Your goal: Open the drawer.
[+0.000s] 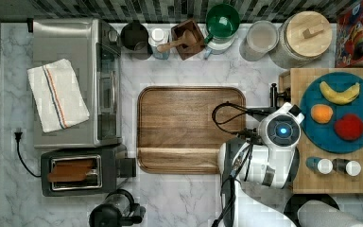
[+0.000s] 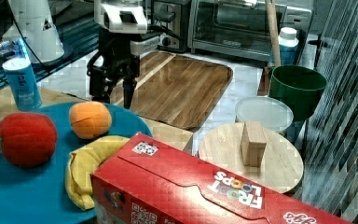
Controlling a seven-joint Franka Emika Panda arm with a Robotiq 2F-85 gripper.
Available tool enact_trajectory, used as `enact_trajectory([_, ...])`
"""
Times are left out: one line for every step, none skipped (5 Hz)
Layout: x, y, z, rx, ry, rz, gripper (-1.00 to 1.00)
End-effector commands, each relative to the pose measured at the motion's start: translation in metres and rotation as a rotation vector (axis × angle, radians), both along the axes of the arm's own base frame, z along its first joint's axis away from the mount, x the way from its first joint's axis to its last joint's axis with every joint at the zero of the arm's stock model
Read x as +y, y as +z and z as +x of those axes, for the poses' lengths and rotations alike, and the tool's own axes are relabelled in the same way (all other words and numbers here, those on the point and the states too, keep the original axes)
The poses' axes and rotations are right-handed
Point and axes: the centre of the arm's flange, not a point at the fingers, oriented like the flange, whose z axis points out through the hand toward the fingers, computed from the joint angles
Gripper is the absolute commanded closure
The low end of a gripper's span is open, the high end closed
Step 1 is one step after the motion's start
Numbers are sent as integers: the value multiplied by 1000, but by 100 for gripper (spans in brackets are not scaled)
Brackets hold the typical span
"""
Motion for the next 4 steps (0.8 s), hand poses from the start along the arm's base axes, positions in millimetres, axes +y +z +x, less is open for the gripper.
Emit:
enact_trajectory([88, 32, 53, -61, 30, 20, -100])
enact_trajectory([116, 19, 59, -77, 27, 13, -100])
enact_trajectory([150, 8, 61, -97, -2, 29, -100])
enact_trajectory([176, 12, 61, -84, -1, 51, -100])
